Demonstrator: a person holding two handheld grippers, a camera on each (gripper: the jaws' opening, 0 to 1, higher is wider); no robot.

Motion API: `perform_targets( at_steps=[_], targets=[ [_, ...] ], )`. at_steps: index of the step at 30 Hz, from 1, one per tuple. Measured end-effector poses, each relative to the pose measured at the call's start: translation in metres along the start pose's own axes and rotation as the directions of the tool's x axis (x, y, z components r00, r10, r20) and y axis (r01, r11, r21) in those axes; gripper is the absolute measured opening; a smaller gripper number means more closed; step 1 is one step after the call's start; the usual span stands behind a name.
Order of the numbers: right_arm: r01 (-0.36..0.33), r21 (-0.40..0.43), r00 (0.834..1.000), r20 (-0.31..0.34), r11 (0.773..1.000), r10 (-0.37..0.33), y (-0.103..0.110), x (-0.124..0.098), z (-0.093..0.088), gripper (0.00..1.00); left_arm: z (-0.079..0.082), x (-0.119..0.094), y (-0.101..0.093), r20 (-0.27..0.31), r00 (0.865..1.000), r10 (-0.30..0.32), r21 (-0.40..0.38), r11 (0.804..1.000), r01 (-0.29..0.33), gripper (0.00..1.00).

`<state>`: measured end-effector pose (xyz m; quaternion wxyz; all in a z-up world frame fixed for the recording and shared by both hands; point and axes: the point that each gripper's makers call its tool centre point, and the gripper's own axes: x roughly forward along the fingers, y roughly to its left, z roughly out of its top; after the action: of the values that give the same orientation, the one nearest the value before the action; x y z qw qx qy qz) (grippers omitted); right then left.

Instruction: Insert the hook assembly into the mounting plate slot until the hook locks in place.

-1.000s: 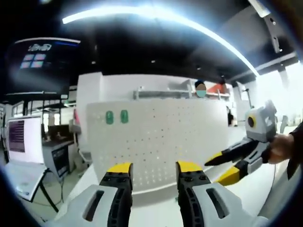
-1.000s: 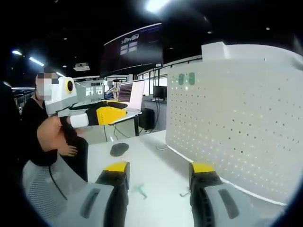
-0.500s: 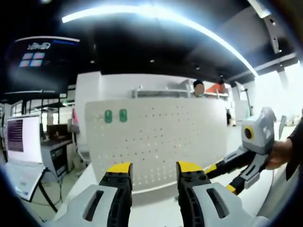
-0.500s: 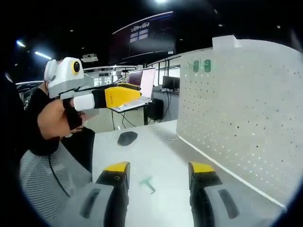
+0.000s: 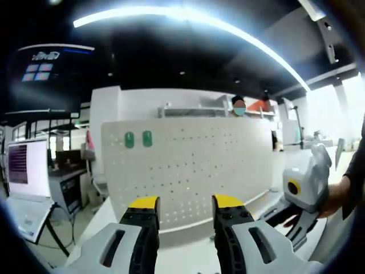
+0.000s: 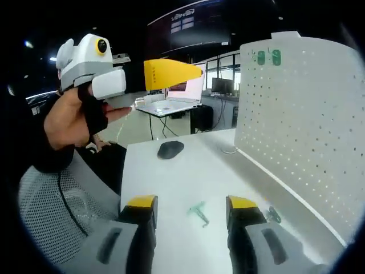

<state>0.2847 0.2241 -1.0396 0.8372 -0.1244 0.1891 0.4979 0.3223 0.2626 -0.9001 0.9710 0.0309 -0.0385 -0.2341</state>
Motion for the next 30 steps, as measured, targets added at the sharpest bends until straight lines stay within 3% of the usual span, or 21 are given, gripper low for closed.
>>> perform_targets(
  at_steps=[10, 30],
  targets=[
    [-0.041, -0.002, 0.998, -0.056, 0.999, 0.041, 0.007, 0.019, -0.017, 0.35, -0.002, 0.0, -0.001, -0.01, 1.0, -0.005, 0.004, 1.0, 0.005, 0.37],
    [0.006, 0.052, 0.996, -0.088, 0.999, -0.002, -0.018, 0.056, -0.026, 0.23, -0.003, 0.0, 0.002, -0.016, 1.0, 0.001, 0.014, 1.0, -0.001, 0.36]
  ],
)
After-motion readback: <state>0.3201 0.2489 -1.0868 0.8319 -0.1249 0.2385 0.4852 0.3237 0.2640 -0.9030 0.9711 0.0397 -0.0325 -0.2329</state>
